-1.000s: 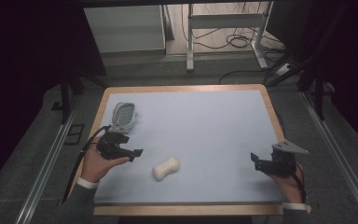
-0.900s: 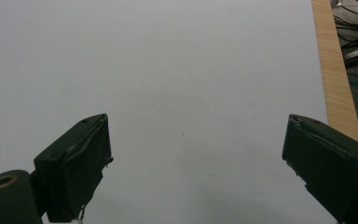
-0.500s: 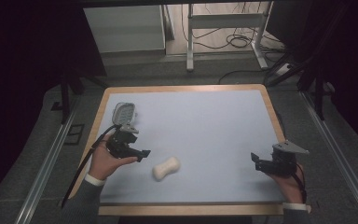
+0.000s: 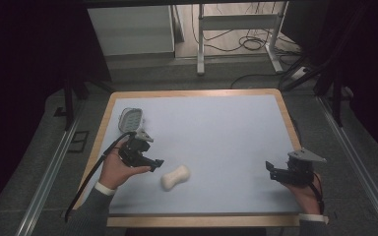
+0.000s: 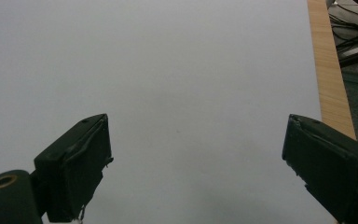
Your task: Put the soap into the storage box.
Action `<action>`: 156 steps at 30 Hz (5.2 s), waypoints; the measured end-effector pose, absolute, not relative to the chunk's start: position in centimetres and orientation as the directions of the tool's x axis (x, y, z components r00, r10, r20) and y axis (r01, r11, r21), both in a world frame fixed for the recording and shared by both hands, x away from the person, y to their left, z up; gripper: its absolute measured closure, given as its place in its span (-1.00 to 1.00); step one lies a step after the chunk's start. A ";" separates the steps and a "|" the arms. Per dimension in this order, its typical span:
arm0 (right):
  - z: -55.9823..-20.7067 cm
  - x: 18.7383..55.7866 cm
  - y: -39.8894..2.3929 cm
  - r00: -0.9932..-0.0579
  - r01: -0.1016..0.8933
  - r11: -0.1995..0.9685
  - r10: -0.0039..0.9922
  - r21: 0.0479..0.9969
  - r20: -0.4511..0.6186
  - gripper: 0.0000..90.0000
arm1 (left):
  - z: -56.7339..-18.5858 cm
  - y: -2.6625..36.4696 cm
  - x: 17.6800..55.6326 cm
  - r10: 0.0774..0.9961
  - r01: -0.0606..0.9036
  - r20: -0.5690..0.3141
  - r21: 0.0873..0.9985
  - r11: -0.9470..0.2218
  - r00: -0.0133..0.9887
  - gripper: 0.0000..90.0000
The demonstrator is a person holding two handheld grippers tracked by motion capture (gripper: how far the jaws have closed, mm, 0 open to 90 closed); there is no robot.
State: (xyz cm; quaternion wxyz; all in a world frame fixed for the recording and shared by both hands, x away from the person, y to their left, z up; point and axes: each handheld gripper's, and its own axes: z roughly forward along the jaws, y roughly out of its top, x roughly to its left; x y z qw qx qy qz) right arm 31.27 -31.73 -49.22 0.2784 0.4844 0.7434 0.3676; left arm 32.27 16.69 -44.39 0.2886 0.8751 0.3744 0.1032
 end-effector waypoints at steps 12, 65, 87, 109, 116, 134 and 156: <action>-49.2 31.3 -31.9 -0.362 0.521 0.265 0.929 0.811 -0.071 -0.83 | -44.5 14.9 32.3 0.696 0.585 -0.023 0.562 -0.585 0.718 -0.49; -49.5 31.3 -32.1 -0.351 0.531 0.270 0.933 0.803 -0.082 -0.82 | -50.4 8.9 32.4 0.614 0.582 -0.019 0.345 -0.737 0.789 -0.12; -49.5 31.2 -32.3 -0.342 0.533 0.264 0.936 0.804 -0.080 -0.82 | -48.7 10.5 32.5 0.631 0.578 -0.013 0.416 -0.702 0.776 0.10; -49.5 31.2 -32.4 -0.347 0.528 0.264 0.935 0.807 -0.079 -0.82 | -46.5 12.7 33.4 0.666 0.596 -0.036 0.484 -0.641 0.745 0.10; -49.5 31.2 -32.5 -0.342 0.530 0.261 0.936 0.807 -0.078 -0.82 | -46.0 13.3 33.7 0.676 0.601 -0.037 0.496 -0.627 0.736 0.10; -49.6 31.3 -32.7 -0.334 0.536 0.258 0.939 0.804 -0.079 -0.82 | -45.4 14.6 34.7 0.702 0.616 -0.030 0.508 -0.602 0.711 0.10; -49.6 31.2 -32.8 -0.330 0.536 0.254 0.941 0.805 -0.077 -0.82 | -44.0 15.3 35.8 0.721 0.622 -0.013 0.517 -0.588 0.693 0.10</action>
